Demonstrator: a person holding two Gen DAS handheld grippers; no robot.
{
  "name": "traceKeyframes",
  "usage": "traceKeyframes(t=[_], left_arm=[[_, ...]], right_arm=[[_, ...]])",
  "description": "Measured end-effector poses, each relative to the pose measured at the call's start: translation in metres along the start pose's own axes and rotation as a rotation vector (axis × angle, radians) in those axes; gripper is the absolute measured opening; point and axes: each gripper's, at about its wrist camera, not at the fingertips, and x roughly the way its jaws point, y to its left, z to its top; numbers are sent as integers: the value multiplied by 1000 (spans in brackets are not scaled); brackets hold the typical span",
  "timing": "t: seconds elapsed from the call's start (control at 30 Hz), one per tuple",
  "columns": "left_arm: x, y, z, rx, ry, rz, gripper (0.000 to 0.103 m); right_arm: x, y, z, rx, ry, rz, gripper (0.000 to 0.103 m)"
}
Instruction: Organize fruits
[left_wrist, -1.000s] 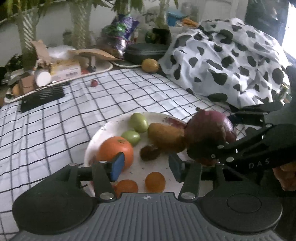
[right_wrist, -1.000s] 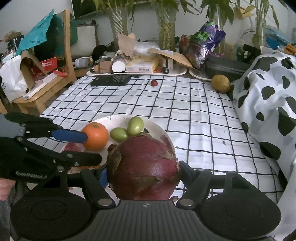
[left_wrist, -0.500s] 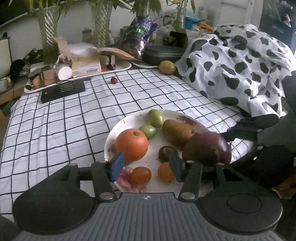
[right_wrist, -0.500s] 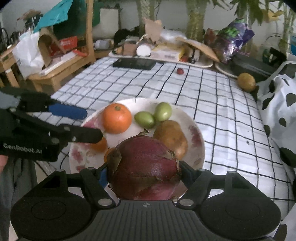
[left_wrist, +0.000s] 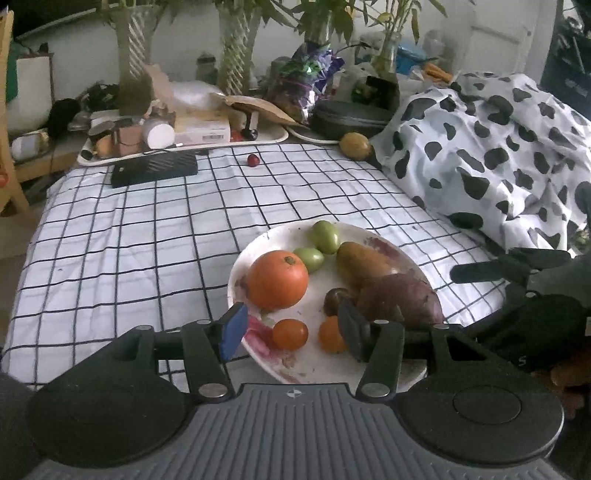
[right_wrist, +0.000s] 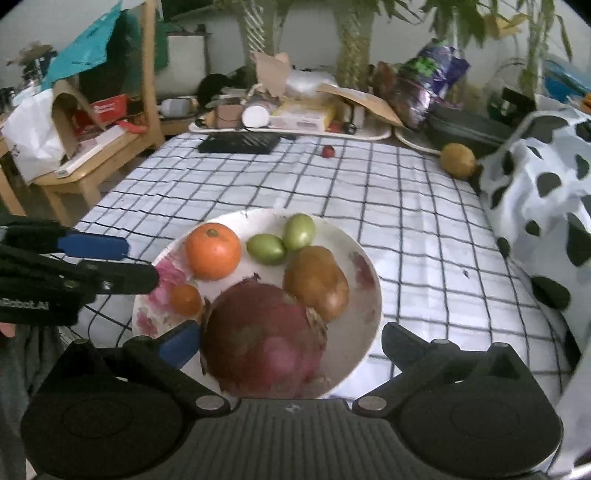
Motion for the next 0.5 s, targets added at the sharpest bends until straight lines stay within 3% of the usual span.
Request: traceKeyframes(t=[0.07, 0.43, 0.5], left_arm=[[-5, -2, -3, 5, 4, 19, 69], [-11, -15, -15, 57, 78, 108, 69], [-8, -14, -16, 61, 96, 124, 76]], right_arm=[[-4, 4, -5, 5, 18, -33, 103], [-21, 7, -25, 115, 89, -163, 103], [-22, 8, -27, 131, 99, -181, 103]])
